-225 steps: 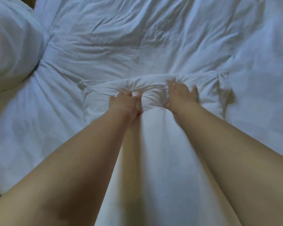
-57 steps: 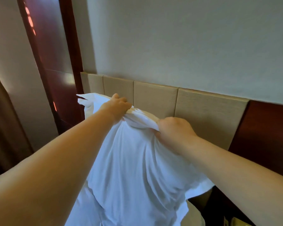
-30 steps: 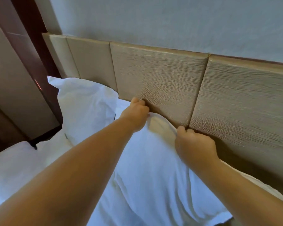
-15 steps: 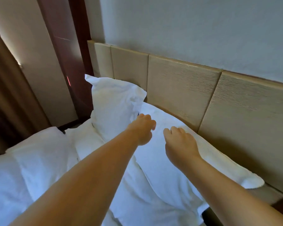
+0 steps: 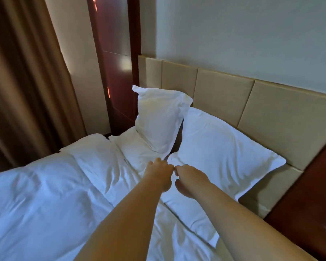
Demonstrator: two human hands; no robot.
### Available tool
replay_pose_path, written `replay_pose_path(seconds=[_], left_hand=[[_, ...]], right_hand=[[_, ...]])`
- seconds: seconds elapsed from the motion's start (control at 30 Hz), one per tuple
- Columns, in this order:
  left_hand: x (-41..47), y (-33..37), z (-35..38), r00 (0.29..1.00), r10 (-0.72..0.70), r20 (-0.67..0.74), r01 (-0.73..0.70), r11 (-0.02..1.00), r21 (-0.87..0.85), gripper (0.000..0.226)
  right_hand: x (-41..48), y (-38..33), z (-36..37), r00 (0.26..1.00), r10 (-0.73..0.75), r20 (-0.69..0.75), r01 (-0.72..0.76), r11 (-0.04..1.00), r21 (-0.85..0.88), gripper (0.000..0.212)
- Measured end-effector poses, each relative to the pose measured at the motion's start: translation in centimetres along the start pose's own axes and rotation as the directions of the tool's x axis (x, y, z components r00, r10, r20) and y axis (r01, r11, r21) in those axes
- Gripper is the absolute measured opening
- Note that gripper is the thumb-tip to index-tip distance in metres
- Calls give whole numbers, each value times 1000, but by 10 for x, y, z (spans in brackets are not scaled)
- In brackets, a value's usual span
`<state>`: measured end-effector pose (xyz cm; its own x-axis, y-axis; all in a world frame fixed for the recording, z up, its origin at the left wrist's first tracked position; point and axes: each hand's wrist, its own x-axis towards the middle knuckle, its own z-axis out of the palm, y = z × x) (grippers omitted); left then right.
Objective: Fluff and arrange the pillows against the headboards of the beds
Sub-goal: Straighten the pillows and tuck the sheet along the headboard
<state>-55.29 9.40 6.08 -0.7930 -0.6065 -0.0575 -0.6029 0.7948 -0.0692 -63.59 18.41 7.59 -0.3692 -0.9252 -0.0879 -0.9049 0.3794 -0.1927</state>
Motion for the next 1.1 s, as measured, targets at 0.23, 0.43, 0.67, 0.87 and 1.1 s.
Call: replay_pose_path(seconds=[0.23,0.43,0.67,0.87,1.1], left_hand=[[-44,-22,23,993,-114,15,114,992,-55,34],[-29,-33,26,978,-204,-31,202,977,-70,34],[42,-26,55,949,-301,96,302,953,10,35],[140,5,71,941,-275,196,240,953,184,33],[192,41,97,939,-202,279,139,963,229,28]], right_hand=[[-21,-33,25,998,-49,-48,45,996,-76,18],[7,-25,29,992,-77,-95,70,995,-70,6],[87,35,62,994,-106,-21,105,993,-49,5],[169,113,91,998,-70,-7,70,996,60,24],[223,156,103,994,-45,101,28,987,160,14]])
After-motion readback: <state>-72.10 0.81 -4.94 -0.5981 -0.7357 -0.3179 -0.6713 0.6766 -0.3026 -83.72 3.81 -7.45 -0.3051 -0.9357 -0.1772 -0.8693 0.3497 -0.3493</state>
